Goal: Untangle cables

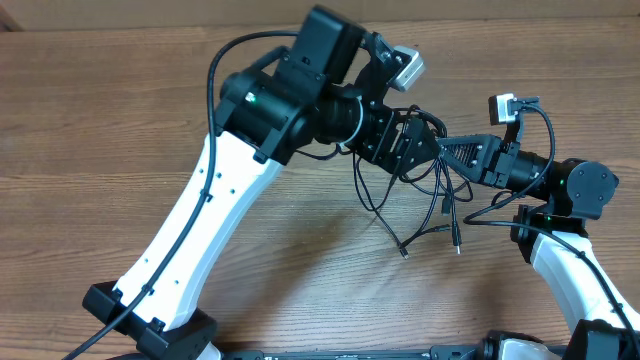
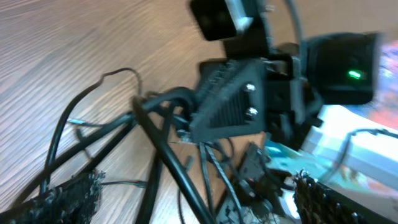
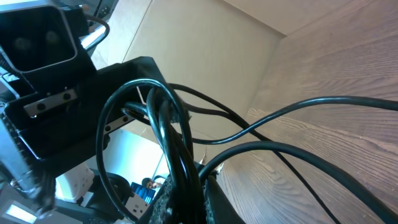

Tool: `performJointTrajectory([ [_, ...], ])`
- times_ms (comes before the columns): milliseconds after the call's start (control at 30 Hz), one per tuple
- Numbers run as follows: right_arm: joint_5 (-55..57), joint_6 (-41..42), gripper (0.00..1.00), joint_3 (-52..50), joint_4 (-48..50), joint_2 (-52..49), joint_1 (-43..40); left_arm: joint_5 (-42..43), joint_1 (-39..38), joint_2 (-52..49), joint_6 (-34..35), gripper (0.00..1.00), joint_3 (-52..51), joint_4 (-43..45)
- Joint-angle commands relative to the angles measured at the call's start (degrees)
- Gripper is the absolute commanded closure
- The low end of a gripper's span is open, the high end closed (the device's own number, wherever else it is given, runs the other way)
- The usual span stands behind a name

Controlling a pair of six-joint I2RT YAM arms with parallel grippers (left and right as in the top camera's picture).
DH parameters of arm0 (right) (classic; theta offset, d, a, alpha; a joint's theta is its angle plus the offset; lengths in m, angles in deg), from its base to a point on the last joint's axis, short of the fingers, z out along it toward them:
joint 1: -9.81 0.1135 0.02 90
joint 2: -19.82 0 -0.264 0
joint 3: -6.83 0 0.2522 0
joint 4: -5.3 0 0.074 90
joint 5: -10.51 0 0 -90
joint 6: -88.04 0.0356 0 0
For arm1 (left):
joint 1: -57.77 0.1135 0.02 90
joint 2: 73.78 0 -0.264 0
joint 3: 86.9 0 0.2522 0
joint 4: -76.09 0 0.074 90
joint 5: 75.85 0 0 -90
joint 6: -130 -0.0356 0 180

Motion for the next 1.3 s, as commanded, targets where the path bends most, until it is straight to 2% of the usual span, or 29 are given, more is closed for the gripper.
performJointTrajectory([
  [0,0.81,-0.13,0.91,0.24,0.22,0.15,-0.20,-8.11,-0.24,0.98,5.25,0.00,1.11,-0.07],
  [100,0.76,-0.15,0.91,0.24,0.22,0.15,-0.20,-15.82,0.11,1.07,8.74,0.00,1.14,-0.68],
  [267,0.35,-0.90,0.91,0.24,0.20,0.15,-0.20,-21.49,0.15,2.32,8.90,0.00,1.25,0.74],
  [433,0.39,-1.46,0.91,0.24,0.20,0.15,-0.20,-22.40,0.04,5.99,9.11,0.00,1.27,1.55],
  [733,0.39,-1.68,0.91,0.24,0.20,0.15,-0.20,-25.16,-0.46,10.82,14.29,0.00,1.25,-2.54],
  [967,0.39,-1.88,0.91,0.24,0.20,0.15,-0.20,-24.48,-5.79,10.58,15.61,0.00,1.22,-6.91],
  [1267,0.39,-1.86,0.91,0.24,0.20,0.15,-0.20,-25.73,-8.70,7.39,23.67,0.00,1.18,-9.97],
])
